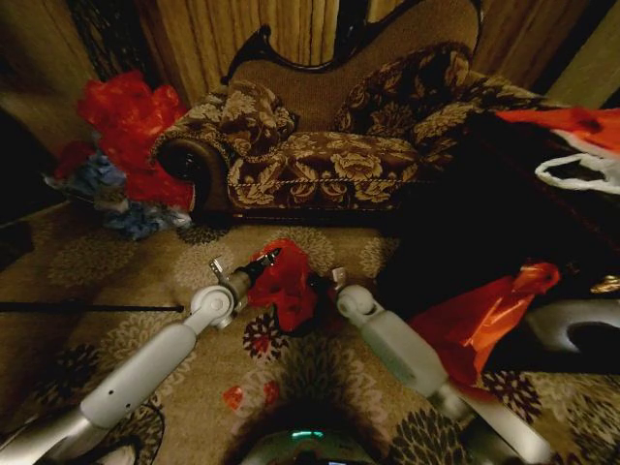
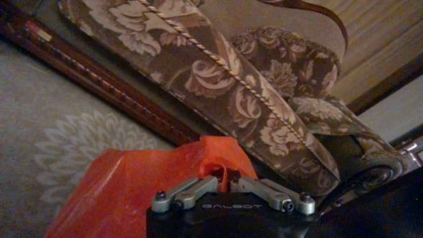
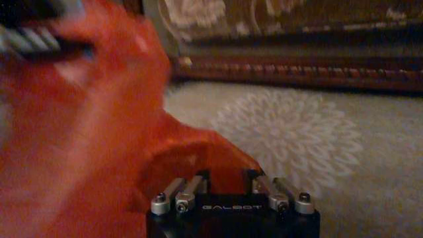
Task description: Place a garbage bag over the trash bin.
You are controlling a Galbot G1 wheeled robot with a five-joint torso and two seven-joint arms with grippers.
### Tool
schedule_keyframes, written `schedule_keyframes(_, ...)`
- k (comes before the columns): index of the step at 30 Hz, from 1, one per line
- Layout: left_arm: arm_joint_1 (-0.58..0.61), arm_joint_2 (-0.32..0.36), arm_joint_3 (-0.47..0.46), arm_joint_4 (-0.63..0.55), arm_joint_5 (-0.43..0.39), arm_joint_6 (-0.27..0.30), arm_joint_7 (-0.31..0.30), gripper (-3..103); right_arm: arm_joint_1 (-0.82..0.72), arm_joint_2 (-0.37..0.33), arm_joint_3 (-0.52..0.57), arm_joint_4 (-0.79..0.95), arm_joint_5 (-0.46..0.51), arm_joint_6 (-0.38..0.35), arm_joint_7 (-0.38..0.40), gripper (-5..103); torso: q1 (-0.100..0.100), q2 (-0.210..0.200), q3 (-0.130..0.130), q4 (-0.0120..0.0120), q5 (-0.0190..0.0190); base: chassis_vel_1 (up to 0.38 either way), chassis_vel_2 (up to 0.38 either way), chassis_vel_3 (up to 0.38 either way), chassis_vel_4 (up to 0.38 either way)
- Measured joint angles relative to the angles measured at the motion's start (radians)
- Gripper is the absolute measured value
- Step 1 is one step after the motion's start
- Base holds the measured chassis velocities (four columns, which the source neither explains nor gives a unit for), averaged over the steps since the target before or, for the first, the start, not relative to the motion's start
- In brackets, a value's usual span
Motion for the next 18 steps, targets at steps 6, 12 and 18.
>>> schedule_keyframes(6, 0.029, 0.004, -0.031, -0.006, -0.016, -0.001, -0.033, 0, -0.169, -0.046, 0.114, 0.184, 0.053, 0.116, 0.058, 53, 0.000, 0.000, 0.000, -0.0002, 0.0000, 0.000, 0.000, 0.000, 0.000)
schedule_keyframes(12, 0.054, 0.004, -0.068, -0.025, -0.034, -0.004, -0.066, 0, -0.388, -0.100, 0.199, 0.309, 0.132, 0.169, 0.145, 64, 0.000, 0.000, 0.000, -0.0002, 0.0000, 0.000, 0.000, 0.000, 0.000)
schedule_keyframes(18, 0.034, -0.010, -0.071, -0.011, -0.084, -0.005, -0.094, 0, -0.554, -0.090, 0.245, 0.405, 0.397, 0.154, 0.271, 90, 0.000, 0.000, 0.000, -0.0006, -0.0002, 0.000, 0.000, 0.000, 0.000)
